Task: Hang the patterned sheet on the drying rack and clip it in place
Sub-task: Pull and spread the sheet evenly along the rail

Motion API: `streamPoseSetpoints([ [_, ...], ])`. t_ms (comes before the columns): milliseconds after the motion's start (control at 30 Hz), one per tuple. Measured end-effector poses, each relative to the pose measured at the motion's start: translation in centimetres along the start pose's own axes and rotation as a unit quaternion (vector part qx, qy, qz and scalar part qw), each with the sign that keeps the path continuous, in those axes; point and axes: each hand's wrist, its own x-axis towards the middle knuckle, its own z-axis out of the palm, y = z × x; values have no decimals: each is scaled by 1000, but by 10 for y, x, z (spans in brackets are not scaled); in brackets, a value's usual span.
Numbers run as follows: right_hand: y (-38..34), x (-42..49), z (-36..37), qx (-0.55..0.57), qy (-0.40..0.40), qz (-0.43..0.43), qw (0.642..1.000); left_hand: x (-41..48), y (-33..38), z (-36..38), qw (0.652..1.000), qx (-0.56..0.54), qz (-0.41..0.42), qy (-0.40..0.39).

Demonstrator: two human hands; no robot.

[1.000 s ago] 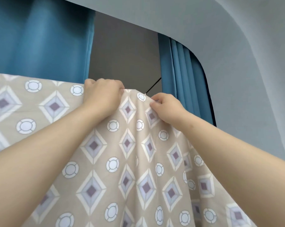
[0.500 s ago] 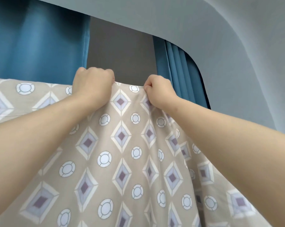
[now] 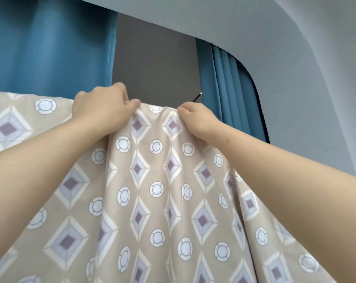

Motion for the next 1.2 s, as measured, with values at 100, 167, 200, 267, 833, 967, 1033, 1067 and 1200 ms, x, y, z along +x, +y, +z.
streamPoseSetpoints([
  [100,10,-6,-11,-27,-26,36,999,-1,3,3,1000,6,-6,25],
  [167,15,-13,-19,-36,-46,65,996,-2,10,7,999,4,-14,51],
  [200,17,-17,-22,-51,-54,76,994,-3,14,10,998,2,-15,61],
  [267,23,-23,-28,-90,-64,87,990,-6,22,16,997,-2,4,73],
  [833,61,-46,-48,-149,-117,189,964,-12,69,39,988,94,121,-31],
  [967,76,-44,-58,-189,-27,204,960,-14,70,39,988,95,122,-16],
  [1033,77,-43,-63,-180,56,206,960,-15,72,40,988,89,123,-5],
  [1067,77,-42,-64,-175,83,206,959,-15,72,39,990,79,121,5],
  [1200,67,-34,-56,-186,72,182,963,-12,67,36,992,3,121,34],
])
